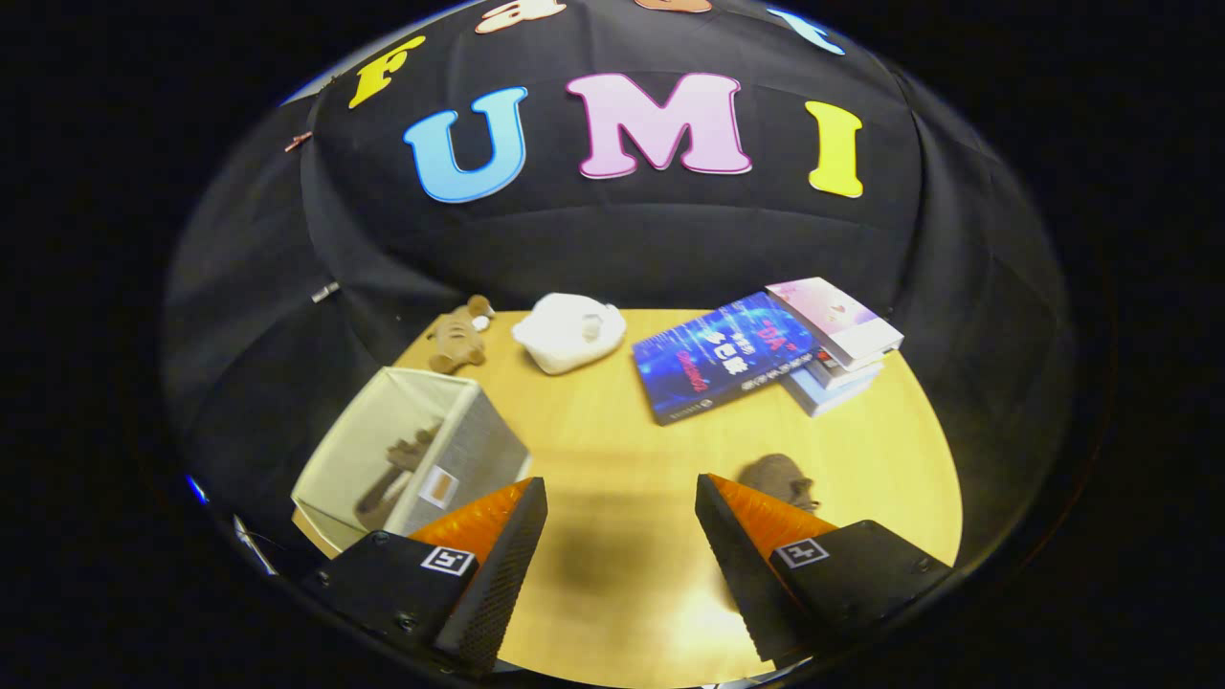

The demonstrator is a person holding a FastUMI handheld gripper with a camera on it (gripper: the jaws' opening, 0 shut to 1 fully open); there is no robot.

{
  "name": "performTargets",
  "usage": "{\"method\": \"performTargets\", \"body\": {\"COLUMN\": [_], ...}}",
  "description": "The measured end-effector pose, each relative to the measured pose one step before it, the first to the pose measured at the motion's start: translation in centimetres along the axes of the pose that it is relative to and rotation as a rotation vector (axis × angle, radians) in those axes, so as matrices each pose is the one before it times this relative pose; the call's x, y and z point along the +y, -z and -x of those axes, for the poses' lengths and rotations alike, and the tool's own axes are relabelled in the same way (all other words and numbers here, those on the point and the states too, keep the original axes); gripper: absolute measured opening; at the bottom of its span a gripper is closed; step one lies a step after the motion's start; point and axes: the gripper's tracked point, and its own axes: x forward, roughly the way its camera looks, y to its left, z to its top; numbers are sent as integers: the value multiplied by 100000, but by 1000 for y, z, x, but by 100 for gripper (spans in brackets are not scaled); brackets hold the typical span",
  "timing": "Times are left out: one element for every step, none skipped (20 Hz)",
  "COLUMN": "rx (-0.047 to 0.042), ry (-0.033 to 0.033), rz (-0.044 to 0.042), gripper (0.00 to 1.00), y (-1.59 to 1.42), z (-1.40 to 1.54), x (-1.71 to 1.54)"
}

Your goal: Open the storage box then place both shoes into the box .Put the left shoe in first, then the right shoe, with the right side of both shoes facing outward in a uniform manner.

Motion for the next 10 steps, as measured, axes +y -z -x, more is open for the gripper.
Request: {"method": "performTargets", "body": {"rx": [484,598,1686,1784,2817,3517,2977,2207,1334,1425], "ry": [2709,3112,3688,3121,2376,1455,502,1004,1838,1507], "rz": [1091,1034,1052,647,667,-530,-1584,-521,266,374], "gripper": [97,97,97,97,97,97,97,97,97,96], "y": [957,1055,1399,1384,1513,1559,1186,910,560,411], "z": [77,-32,-31,-244,-608,-742,-709,-890,-953,-962], "x": [-2008,-2119,-2012,-1890,-1601,-1107,-743,-922,-870,-639]}}
